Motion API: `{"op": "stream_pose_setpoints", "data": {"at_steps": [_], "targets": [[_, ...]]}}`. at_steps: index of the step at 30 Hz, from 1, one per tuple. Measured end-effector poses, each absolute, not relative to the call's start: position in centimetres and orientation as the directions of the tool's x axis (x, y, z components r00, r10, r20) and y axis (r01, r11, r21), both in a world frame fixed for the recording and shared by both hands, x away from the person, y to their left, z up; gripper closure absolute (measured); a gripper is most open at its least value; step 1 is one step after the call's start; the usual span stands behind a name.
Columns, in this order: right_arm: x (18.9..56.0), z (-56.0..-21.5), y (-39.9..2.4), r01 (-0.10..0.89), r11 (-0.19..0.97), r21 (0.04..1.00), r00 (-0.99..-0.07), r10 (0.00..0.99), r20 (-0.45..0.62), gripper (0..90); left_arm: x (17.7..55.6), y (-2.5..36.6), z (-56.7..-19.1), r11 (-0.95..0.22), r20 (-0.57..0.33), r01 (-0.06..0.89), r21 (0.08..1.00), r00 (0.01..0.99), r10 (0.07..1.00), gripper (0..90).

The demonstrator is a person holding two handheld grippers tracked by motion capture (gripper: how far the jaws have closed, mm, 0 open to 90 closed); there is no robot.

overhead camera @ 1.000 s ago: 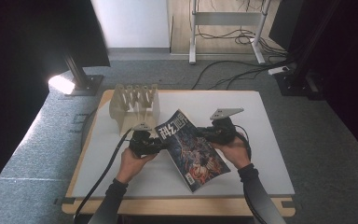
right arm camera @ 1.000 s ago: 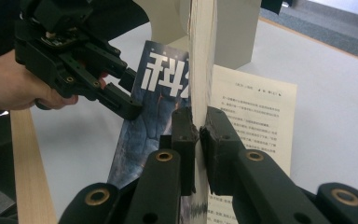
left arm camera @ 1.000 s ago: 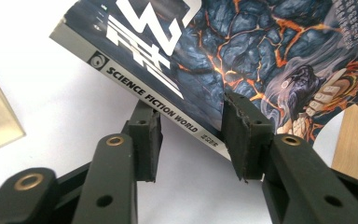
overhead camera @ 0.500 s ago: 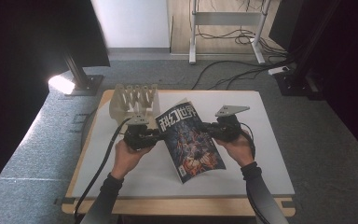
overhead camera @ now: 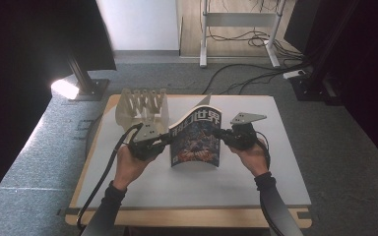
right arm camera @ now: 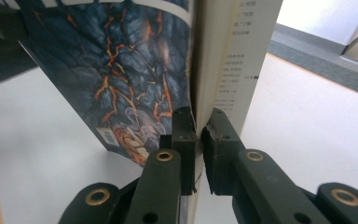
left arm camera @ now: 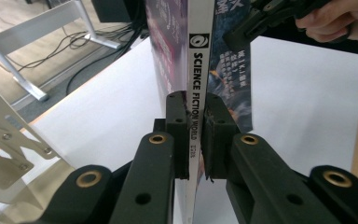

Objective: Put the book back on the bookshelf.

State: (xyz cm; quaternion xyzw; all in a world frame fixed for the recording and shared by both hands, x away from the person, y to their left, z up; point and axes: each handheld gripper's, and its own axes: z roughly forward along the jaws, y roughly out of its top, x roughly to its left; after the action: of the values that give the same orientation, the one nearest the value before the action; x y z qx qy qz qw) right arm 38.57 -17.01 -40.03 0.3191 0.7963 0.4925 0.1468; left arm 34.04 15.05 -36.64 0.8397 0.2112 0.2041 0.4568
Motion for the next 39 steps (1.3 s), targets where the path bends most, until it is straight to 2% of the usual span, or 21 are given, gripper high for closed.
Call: {"op": "stream_pose_setpoints", "data": {"at_steps": [12, 16, 18, 20, 22, 24, 27, 28, 37, 39], "targets": [[38.1, -40.2, -17.6, 0.35, 0.33, 0.877, -0.781, 0.62, 0.079, 81.0, 36.6, 13.5, -37.3, -0.487, 0.09, 0.213, 0.847, 0.845, 0.527, 64.6], [38.0, -40.1, -17.6, 0.344, 0.338, 0.876, -0.784, 0.617, 0.07, 80.8, 37.2, 12.9, -37.3, -0.493, 0.087, 0.225, 0.841, 0.842, 0.533, 66.4], [38.0, -40.3, -17.7, 0.345, 0.328, 0.88, -0.783, 0.617, 0.078, 80.5, 37.4, 12.8, -37.4, -0.487, 0.084, 0.23, 0.843, 0.837, 0.541, 70.5], [38.0, -40.3, -17.8, 0.346, 0.327, 0.879, -0.783, 0.617, 0.078, 80.0, 37.4, 12.8, -37.4, -0.483, 0.089, 0.229, 0.845, 0.831, 0.549, 79.9], [38.0, -40.3, -17.9, 0.344, 0.325, 0.881, -0.781, 0.62, 0.077, 79.0, 37.5, 12.8, -37.4, -0.479, 0.087, 0.228, 0.847, 0.831, 0.55, 81.6], [37.9, -40.4, -17.9, 0.341, 0.33, 0.88, -0.772, 0.633, 0.061, 74.8, 37.4, 12.9, -37.4, -0.477, 0.089, 0.22, 0.851, 0.835, 0.543, 82.1], [37.8, -40.8, -18.4, 0.342, 0.335, 0.878, -0.736, 0.677, 0.028, 62.0, 37.3, 13.1, -37.3, -0.465, 0.072, 0.216, 0.859, 0.847, 0.527, 82.3], [37.8, -40.8, -18.4, 0.342, 0.335, 0.878, -0.736, 0.677, 0.028, 62.0, 37.3, 13.2, -37.3, -0.463, 0.07, 0.218, 0.859, 0.847, 0.527, 82.3], [37.2, -43.1, -20.4, 0.388, 0.327, 0.862, -0.668, 0.744, 0.019, 38.4, 37.0, 14.7, -36.5, -0.439, 0.035, 0.242, 0.865, 0.844, 0.535, 82.6], [37.2, -43.3, -20.5, 0.395, 0.328, 0.858, -0.668, 0.744, 0.023, 36.4, 36.8, 15.2, -36.2, -0.44, 0.033, 0.248, 0.863, 0.841, 0.539, 82.6]]}}
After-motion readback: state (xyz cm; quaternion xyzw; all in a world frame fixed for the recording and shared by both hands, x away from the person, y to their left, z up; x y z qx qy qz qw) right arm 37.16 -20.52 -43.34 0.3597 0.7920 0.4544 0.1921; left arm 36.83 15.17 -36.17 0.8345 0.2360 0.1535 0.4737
